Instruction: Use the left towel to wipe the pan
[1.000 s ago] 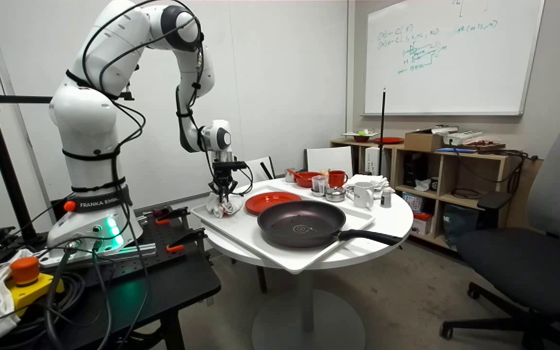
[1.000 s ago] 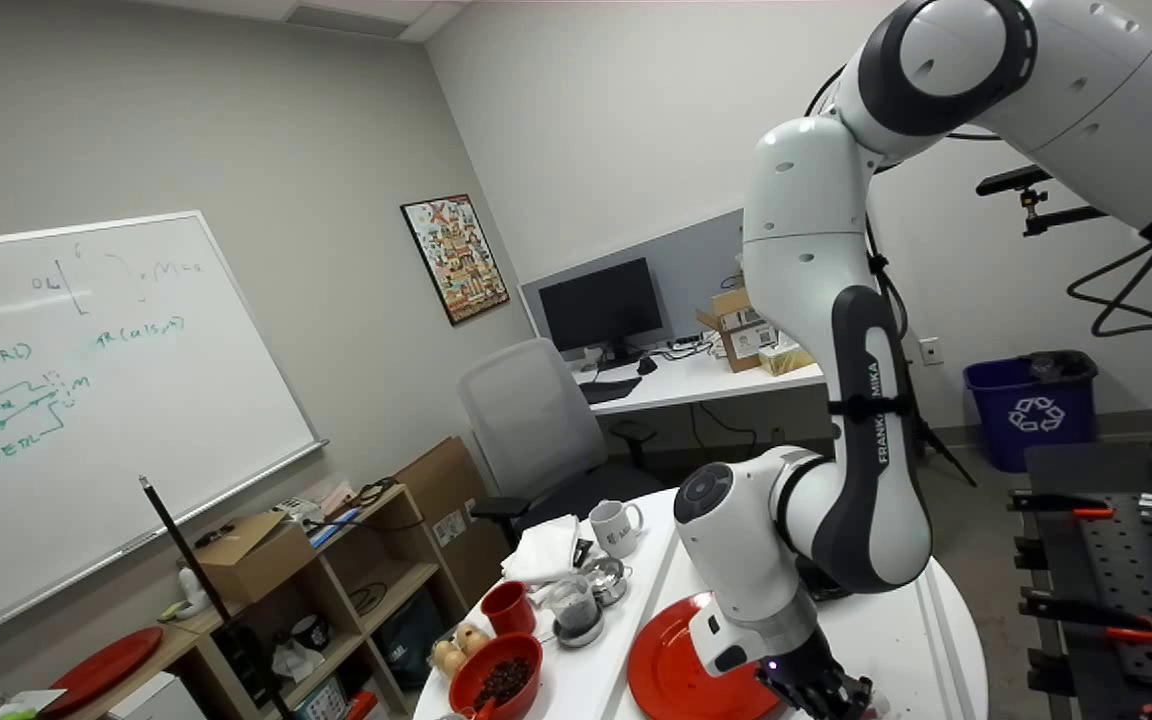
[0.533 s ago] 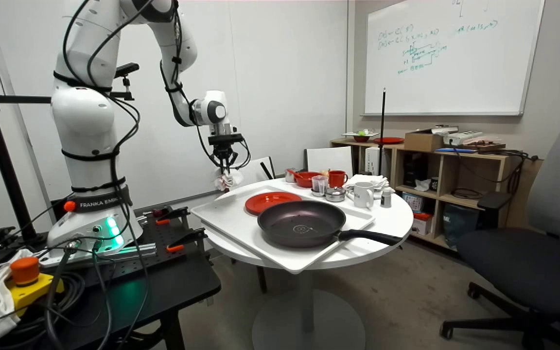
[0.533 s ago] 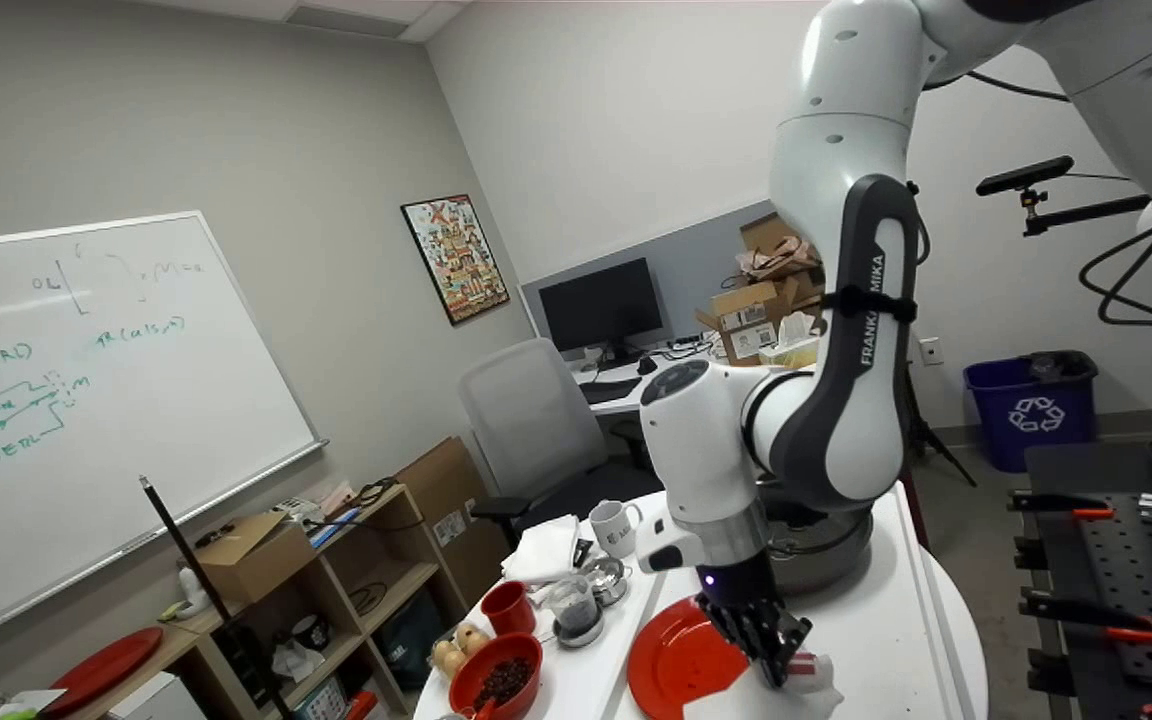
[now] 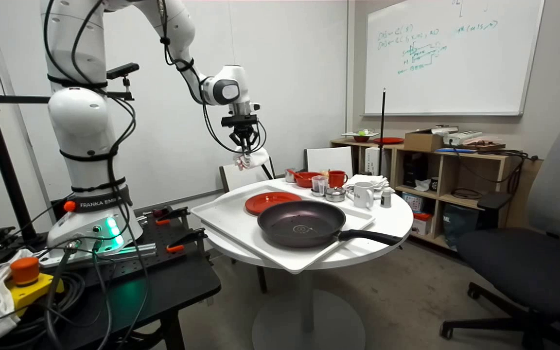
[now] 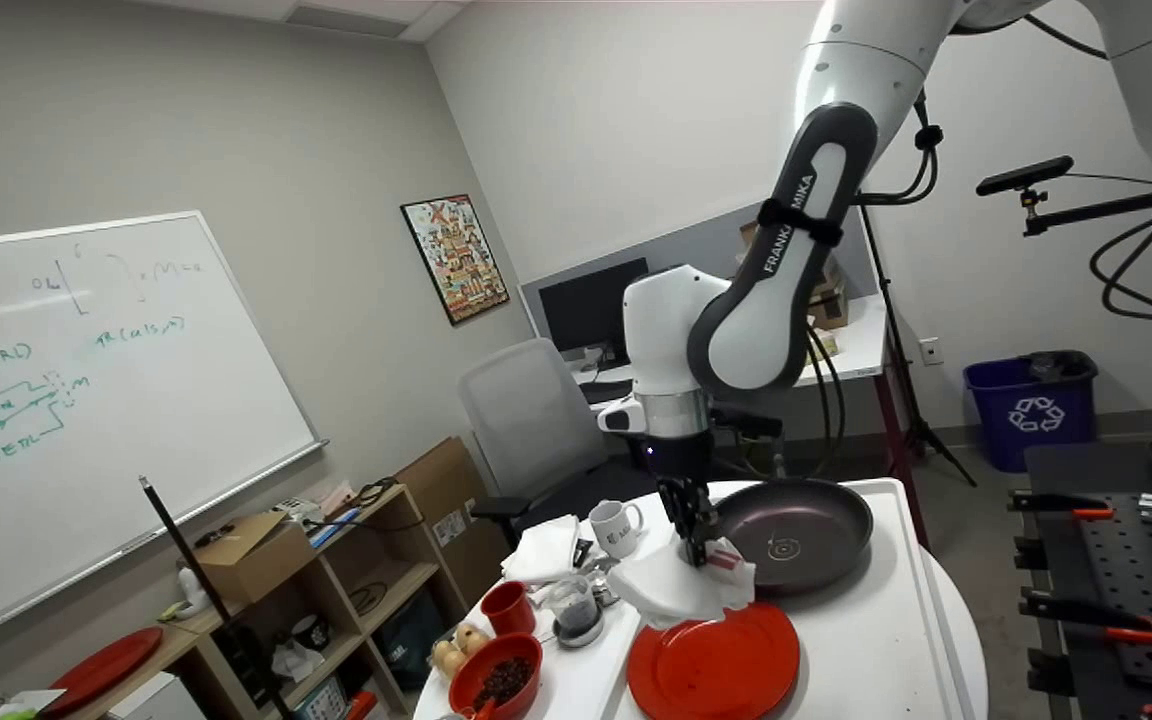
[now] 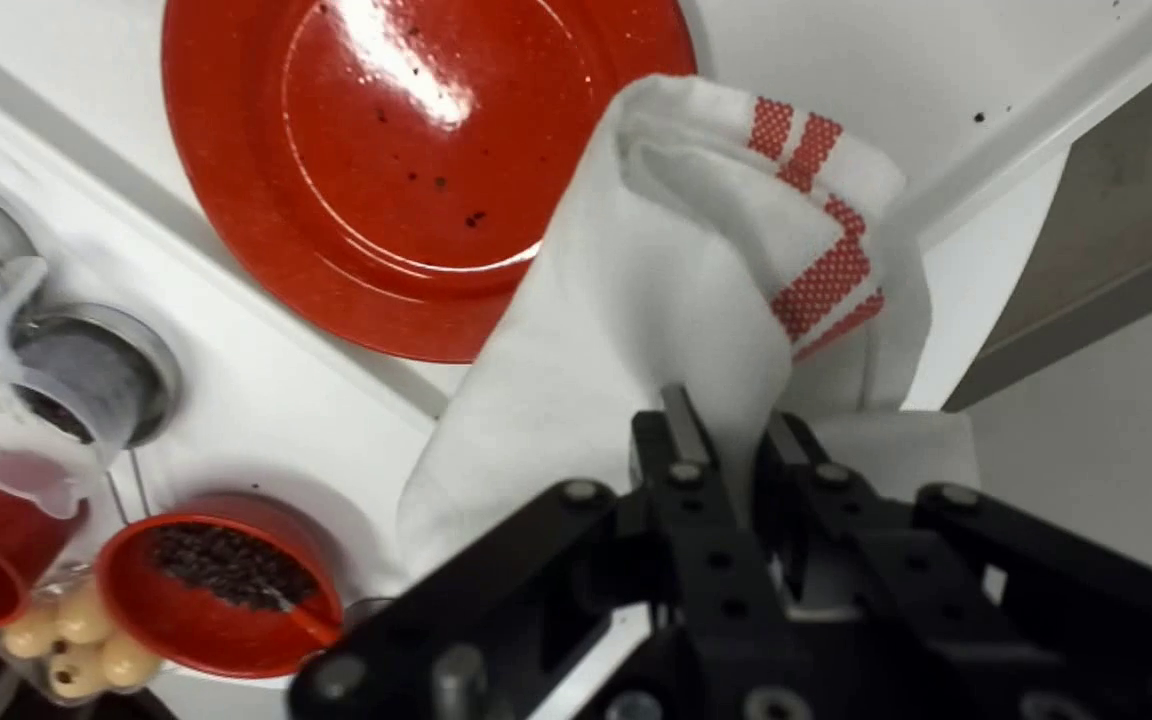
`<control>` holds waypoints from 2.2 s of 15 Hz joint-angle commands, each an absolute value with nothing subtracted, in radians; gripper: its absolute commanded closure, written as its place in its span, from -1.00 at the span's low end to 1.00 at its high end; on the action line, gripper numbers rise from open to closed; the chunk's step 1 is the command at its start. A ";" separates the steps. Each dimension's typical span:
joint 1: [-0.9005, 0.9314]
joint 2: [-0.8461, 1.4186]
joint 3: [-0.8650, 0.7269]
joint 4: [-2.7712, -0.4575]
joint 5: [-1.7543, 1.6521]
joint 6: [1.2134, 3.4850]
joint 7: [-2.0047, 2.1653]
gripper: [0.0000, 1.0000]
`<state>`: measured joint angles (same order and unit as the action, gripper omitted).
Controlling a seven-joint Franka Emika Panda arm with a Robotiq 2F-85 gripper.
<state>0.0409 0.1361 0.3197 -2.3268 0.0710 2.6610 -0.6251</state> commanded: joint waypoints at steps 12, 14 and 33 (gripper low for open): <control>-0.116 0.073 0.009 -2.371 0.332 2.599 -0.724 0.93; -0.136 0.091 -0.021 -2.373 0.330 2.593 -0.718 0.93; -0.191 0.335 -0.047 -2.233 0.289 2.625 -0.513 0.93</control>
<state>-0.2020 0.2558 -0.0501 -2.3047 0.3298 2.6075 -0.6177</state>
